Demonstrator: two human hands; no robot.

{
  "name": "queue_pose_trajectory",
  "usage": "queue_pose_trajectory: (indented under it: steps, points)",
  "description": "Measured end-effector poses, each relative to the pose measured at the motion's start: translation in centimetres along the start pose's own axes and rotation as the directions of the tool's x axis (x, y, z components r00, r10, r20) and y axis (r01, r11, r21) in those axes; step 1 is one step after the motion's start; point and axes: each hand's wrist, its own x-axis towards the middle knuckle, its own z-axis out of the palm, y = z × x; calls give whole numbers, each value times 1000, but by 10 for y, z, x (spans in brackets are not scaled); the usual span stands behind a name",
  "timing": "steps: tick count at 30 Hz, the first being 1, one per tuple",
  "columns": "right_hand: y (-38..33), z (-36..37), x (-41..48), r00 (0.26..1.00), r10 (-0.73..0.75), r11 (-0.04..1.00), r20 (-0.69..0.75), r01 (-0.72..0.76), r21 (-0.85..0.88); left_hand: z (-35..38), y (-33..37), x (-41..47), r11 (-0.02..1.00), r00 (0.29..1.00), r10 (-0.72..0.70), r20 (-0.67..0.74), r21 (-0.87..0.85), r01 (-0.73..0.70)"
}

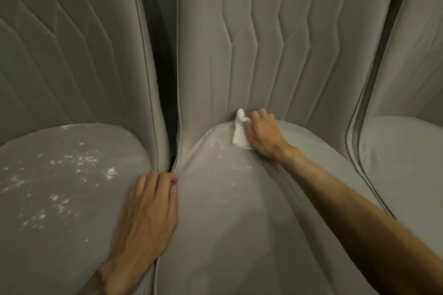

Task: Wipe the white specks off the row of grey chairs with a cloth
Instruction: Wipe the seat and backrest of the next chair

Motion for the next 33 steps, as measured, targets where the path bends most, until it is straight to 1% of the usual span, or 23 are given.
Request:
queue_pose_trajectory:
  steps: [1,2,3,5,7,9,10,11,13,14,15,16,18,20,22,24,26,27,28,29,31,32,33]
  points:
    - [10,0,5,994,110,993,-7,-110,-37,-1,1,0,1000,1000,-5,4,1,5]
    - [6,2,9,988,156,986,0,-156,-55,-2,2,0,1000,1000,-7,5,3,7]
    - [-11,5,12,992,126,989,18,-124,-78,-2,2,0,1000,1000,-7,5,4,7]
    - [-55,17,8,998,-62,997,26,63,-40,-2,1,0,1000,1000,-5,5,4,5]
    - [-85,24,-11,964,-267,962,-13,267,55,-2,2,-1,1000,1000,-9,-2,-1,9]
    - [-82,14,-22,929,-365,923,68,351,154,-3,2,-2,1000,1000,-6,-5,0,6]
    - [-71,8,-18,932,-354,927,82,338,160,-3,2,-2,1000,1000,-6,-8,-2,6]
    - [-57,6,-10,956,-285,951,64,273,146,-3,2,-2,1000,1000,-8,-8,-7,8]
    - [-34,6,8,999,-40,999,15,39,34,-3,2,-2,1000,1000,-12,-1,-19,12]
    - [-34,8,11,999,34,999,6,-33,-42,-2,2,-2,1000,1000,-12,2,-25,12]
    - [-44,12,9,1000,14,998,12,-13,-58,-1,2,-2,999,1000,-14,3,-30,14]
    - [-59,17,4,997,-65,997,45,66,-26,0,1,-2,999,1000,-21,2,-31,21]
    - [-87,24,-17,957,-276,956,92,262,134,1,-1,-1,1000,1000,-14,-2,-15,14]
    - [-90,10,-37,922,-366,905,122,323,277,1,-2,-2,1000,1000,16,-13,5,-15]
    - [-67,-10,-41,945,-316,912,81,279,302,0,-4,-2,999,999,35,-13,10,-35]
    - [-28,-26,-40,990,-140,968,35,129,216,0,-4,-2,1000,1000,28,-7,-2,-28]
    - [-2,-31,-46,998,51,993,41,-55,103,-1,-2,-2,1000,1000,-3,13,-20,3]
    - [-7,-28,-53,996,71,996,52,-73,49,-2,-1,-3,999,1000,-10,18,-33,11]
    - [-25,-22,-61,998,30,999,58,-30,9,-4,1,-3,999,1000,-17,19,-45,18]
    - [-51,-14,-70,996,-63,998,68,62,17,-5,1,-3,998,999,-23,22,-56,24]
    - [-103,-1,-94,954,-289,949,74,276,155,-7,1,-3,994,999,-36,29,-103,39]
    - [-119,0,-102,922,-379,904,83,350,246,-9,1,-2,987,998,-63,24,-146,66]
    - [-123,-4,-105,904,-418,872,92,371,318,-12,1,-2,974,994,-103,25,-201,106]
